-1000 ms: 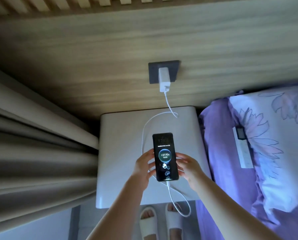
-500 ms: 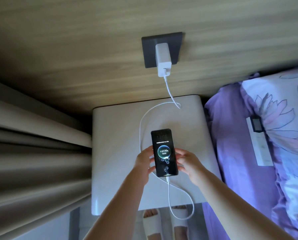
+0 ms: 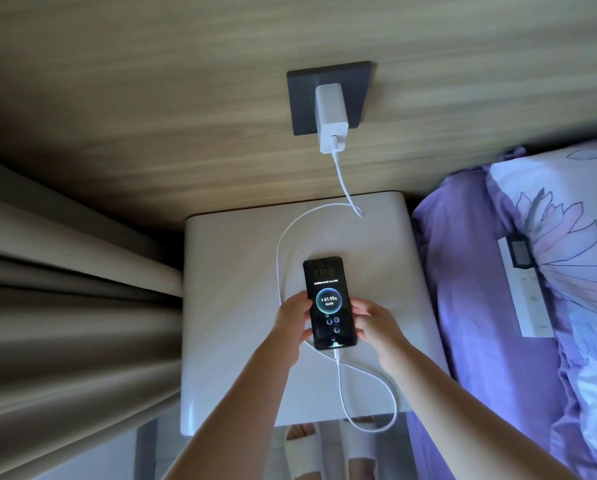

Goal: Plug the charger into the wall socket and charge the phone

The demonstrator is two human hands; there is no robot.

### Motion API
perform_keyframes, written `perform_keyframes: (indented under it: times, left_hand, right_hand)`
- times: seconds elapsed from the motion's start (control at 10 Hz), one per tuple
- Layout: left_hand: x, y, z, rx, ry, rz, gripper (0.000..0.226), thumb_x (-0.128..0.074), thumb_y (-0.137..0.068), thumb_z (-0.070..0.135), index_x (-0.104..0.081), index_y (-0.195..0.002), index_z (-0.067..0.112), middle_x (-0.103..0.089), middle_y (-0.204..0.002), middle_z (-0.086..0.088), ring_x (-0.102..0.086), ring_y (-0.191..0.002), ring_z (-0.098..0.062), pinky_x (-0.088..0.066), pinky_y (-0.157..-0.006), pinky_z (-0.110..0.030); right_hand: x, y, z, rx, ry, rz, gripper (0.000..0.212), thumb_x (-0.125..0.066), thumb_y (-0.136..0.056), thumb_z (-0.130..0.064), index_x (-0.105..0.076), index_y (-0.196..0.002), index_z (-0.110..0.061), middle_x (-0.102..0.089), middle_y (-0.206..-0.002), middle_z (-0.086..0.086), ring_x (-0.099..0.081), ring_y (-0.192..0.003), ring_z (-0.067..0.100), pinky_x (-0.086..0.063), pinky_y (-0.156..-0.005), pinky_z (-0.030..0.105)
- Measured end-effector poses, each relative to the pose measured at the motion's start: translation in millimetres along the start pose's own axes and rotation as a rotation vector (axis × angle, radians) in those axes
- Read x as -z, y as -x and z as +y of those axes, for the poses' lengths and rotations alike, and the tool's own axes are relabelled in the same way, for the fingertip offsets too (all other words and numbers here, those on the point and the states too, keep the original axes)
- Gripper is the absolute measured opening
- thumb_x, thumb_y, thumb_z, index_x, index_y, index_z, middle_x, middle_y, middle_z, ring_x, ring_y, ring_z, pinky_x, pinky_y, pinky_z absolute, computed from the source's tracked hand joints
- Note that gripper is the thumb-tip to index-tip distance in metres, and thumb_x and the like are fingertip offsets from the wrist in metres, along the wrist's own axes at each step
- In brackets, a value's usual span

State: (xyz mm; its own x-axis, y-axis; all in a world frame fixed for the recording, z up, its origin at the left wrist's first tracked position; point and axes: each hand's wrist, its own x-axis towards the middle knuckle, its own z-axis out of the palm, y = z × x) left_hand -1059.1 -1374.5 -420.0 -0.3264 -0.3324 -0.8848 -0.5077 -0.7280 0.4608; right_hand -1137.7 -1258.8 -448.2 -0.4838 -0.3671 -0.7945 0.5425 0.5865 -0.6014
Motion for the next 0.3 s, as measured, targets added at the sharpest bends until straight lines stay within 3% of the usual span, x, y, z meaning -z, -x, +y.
perform_keyframes:
  times: [0.1,0.2,0.3]
  left_hand:
    - [0,6,-1,0.007,-0.017,0.031,0.027,-0.044,-0.091,0.013,-0.063,-0.111,0.015,-0.063,-0.102,-0.002,-0.057,-0.101,-0.018,-0.042,-0.078,-0.032]
    - [1,17,4,0.040,-0.067,0.059,0.015,-0.047,-0.091,0.012,-0.061,-0.095,0.014,-0.061,-0.090,-0.004,-0.058,-0.086,-0.018,-0.044,-0.072,-0.031]
    - [5,33,2,0.038,-0.178,0.072,0.022,-0.044,-0.091,0.006,-0.055,-0.076,0.018,-0.055,-0.075,-0.003,-0.052,-0.067,-0.017,-0.038,-0.061,-0.026]
  right_hand:
    - [-1,4,1,0.010,0.051,0.010,0.050,-0.035,-0.082,0.011,-0.063,-0.112,-0.017,-0.066,-0.111,0.006,-0.062,-0.107,0.023,-0.049,-0.094,0.036]
    - [-2,13,-7,0.004,0.076,0.031,0.047,-0.038,-0.080,0.009,-0.063,-0.112,-0.015,-0.066,-0.102,0.003,-0.060,-0.102,0.023,-0.047,-0.095,0.038]
    - [-3,31,-13,0.061,0.145,0.064,0.036,-0.043,-0.080,0.005,-0.062,-0.092,-0.024,-0.067,-0.100,0.006,-0.058,-0.091,0.019,-0.046,-0.082,0.031]
